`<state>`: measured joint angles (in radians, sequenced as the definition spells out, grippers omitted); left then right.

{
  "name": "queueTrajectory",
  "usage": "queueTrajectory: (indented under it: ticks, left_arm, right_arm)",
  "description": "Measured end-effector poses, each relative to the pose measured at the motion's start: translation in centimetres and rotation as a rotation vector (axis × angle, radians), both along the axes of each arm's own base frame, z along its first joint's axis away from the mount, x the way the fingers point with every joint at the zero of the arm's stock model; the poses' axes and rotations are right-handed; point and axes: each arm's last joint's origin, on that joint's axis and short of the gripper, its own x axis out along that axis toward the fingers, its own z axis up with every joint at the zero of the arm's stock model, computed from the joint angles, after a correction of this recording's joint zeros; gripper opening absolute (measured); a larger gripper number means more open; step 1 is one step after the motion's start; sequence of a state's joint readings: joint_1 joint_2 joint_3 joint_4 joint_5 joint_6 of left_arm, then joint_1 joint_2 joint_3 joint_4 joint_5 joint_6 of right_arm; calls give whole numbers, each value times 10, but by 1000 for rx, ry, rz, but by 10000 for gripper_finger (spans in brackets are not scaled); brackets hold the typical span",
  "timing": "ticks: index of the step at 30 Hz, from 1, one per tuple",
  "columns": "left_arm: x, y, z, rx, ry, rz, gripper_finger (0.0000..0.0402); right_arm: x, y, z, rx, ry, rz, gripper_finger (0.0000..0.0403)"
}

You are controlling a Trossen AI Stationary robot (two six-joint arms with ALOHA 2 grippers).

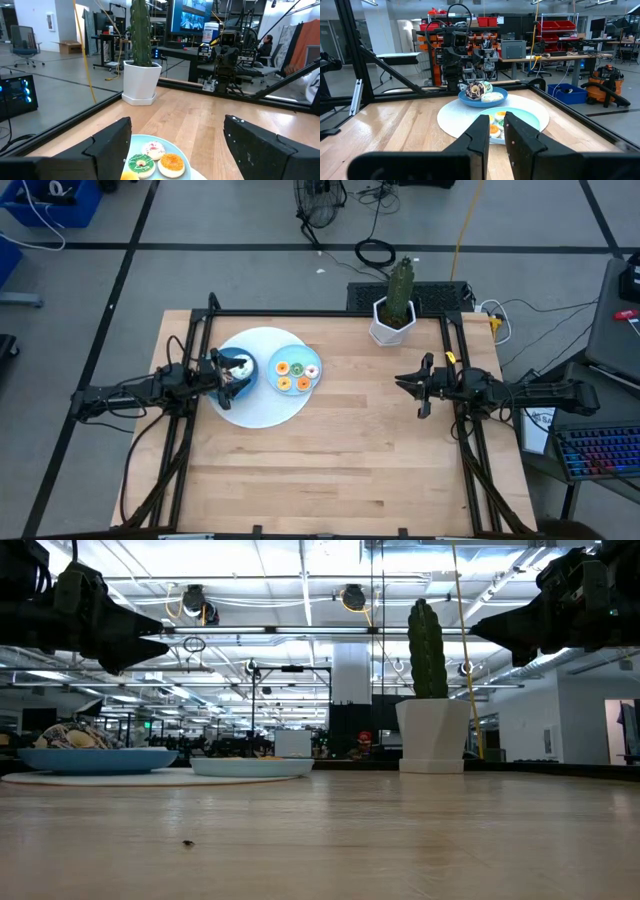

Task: Pick & Place donuts
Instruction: Return to Home Position

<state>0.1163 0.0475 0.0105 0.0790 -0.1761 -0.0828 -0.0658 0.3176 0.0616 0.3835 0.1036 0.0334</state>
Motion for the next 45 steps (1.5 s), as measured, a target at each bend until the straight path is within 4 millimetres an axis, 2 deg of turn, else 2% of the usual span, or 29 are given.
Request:
queueTrajectory:
  ticks: [25, 35, 45]
  left_arm:
    - [0, 0, 0, 0, -1, 0, 323]
    - [0, 0, 0, 0, 0, 0, 311]
    - [0, 0, 0, 0, 0, 0, 319]
  right_arm:
    - [0, 0, 0, 0, 0, 0, 45]
    - [0, 0, 0, 0, 0, 0, 45]
    - [0, 0, 0, 0, 0, 0, 45]
